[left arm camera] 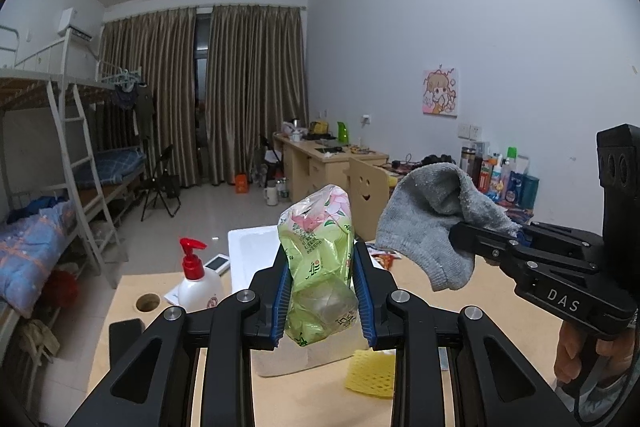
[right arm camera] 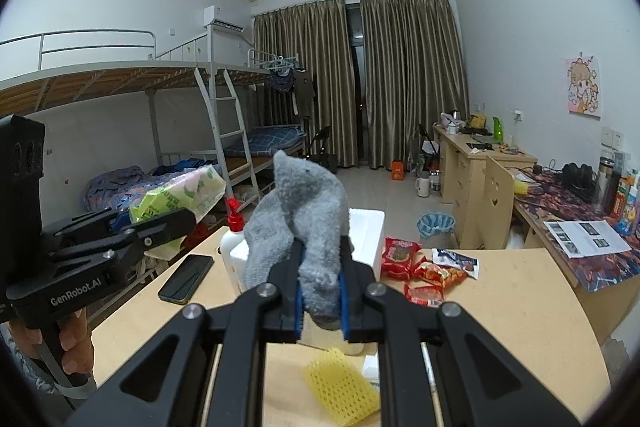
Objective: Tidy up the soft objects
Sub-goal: 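Lift the snack bag and sock together and carry them over the foam box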
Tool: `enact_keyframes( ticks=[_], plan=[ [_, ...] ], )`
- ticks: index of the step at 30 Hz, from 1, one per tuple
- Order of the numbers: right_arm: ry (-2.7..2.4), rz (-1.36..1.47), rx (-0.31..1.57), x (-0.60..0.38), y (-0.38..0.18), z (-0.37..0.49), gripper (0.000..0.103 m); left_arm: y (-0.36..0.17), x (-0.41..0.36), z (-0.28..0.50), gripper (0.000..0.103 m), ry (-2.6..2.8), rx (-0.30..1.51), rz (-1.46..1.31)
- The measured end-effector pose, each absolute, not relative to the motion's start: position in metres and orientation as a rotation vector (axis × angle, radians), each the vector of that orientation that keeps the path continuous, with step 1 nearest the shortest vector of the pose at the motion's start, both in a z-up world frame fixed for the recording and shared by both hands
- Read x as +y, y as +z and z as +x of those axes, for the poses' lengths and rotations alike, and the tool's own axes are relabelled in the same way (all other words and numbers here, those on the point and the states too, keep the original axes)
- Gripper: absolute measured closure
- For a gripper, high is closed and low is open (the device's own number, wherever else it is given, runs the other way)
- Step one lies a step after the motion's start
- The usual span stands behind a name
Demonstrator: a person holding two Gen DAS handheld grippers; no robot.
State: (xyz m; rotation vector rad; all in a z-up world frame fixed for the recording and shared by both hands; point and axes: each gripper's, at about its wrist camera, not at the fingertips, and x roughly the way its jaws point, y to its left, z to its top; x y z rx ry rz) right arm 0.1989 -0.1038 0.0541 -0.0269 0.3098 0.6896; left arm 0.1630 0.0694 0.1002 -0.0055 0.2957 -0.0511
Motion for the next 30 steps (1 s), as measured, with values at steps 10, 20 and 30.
enact_keyframes(
  ticks=[10, 20, 30],
  plan=[
    [0.692, -0.035, 0.332, -0.089, 0.058, 0.222, 0.086, 0.104, 0.080, 0.206, 0.073, -0.067, 0.345, -0.016],
    [0.695, -0.022, 0.369, -0.079, 0.055, 0.257, 0.086, 0.101, 0.089, 0.256, 0.078, -0.081, 0.395, -0.027],
    [0.691, -0.031, 0.390, -0.066, 0.050, 0.271, 0.086, 0.090, 0.096, 0.295, 0.078, -0.073, 0.423, -0.032]
  ],
)
